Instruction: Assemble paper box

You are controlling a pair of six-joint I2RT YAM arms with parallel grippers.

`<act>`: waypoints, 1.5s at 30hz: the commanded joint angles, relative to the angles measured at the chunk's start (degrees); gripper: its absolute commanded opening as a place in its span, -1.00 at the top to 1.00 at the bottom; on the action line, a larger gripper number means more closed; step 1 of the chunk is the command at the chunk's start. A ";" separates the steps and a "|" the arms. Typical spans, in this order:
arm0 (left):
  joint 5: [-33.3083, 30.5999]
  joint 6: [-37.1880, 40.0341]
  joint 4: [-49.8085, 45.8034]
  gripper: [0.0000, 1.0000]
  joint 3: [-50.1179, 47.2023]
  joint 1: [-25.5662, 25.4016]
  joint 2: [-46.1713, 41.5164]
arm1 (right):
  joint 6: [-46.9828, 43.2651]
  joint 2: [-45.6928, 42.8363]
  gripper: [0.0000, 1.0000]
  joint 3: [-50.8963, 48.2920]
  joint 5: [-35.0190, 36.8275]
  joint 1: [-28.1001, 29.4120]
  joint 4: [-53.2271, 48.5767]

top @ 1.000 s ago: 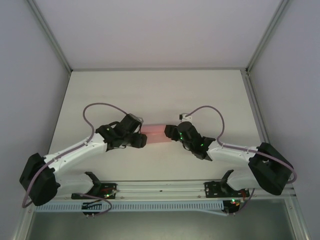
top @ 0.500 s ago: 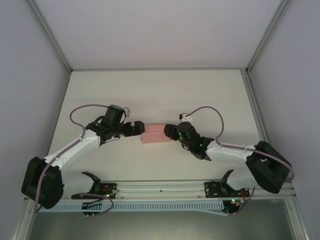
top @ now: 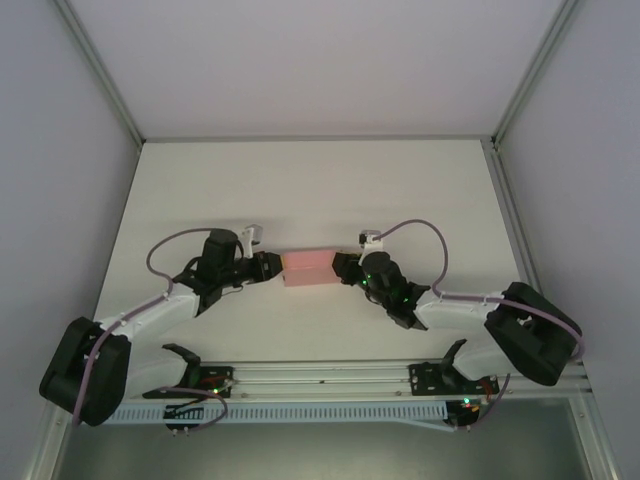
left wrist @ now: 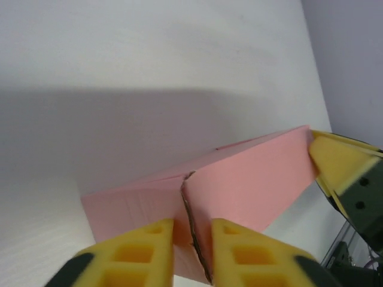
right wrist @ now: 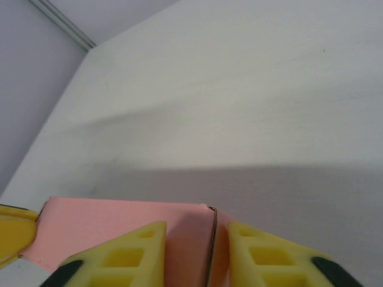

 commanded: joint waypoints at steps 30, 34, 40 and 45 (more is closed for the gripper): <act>-23.03 12.11 -29.71 -0.99 28.49 0.90 1.89 | -22.95 -4.94 -0.98 26.81 -7.61 -3.50 -41.07; -29.07 14.12 -30.79 -0.99 30.44 3.28 0.34 | -52.49 -1.94 -1.00 32.98 -30.53 -3.79 -51.40; -30.96 16.86 -30.10 -0.99 30.34 6.37 -1.93 | -81.04 8.96 -1.00 47.30 -29.89 -3.55 -74.60; -32.71 17.91 -30.63 -0.99 29.21 7.48 -2.69 | -88.07 19.50 -1.00 57.71 -20.35 -3.57 -84.91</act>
